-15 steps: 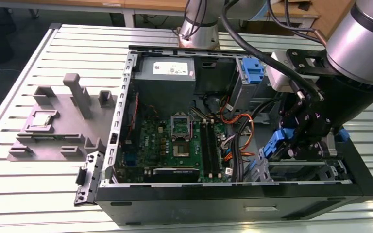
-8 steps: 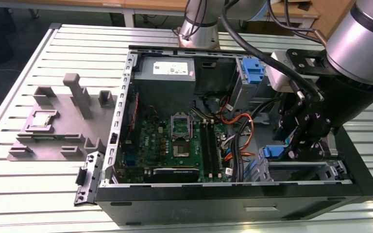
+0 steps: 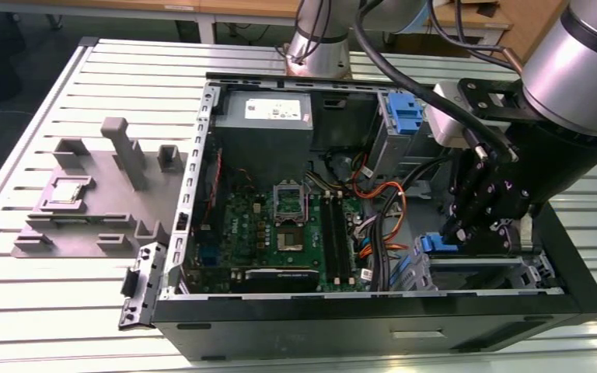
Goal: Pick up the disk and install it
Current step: 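Insert the disk into the insertion slot, then insert the first disk wire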
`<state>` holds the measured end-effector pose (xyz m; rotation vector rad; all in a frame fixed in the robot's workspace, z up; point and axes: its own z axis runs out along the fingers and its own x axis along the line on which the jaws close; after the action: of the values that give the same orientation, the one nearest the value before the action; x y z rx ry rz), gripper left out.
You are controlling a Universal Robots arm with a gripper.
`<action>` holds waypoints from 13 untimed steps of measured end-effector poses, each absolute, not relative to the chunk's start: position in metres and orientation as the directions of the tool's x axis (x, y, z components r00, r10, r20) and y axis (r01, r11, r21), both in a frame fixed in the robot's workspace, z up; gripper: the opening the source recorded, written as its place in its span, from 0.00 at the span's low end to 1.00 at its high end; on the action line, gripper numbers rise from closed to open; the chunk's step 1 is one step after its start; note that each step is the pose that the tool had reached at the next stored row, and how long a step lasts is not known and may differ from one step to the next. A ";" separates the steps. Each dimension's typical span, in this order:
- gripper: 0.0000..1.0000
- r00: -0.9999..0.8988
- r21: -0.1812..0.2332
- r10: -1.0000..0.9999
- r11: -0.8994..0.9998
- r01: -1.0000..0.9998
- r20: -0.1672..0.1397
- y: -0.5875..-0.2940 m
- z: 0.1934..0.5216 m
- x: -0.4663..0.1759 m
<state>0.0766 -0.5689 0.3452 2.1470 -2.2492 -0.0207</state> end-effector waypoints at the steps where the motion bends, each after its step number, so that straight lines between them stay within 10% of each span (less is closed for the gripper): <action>1: 0.13 -0.046 0.032 -0.999 0.047 -0.998 0.014 -0.569 0.345 0.077; 13: 0.10 -0.046 0.032 -0.999 0.047 -0.998 0.014 -0.569 0.342 0.077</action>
<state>0.0766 -0.5689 0.3416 2.1470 -2.2492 -0.0207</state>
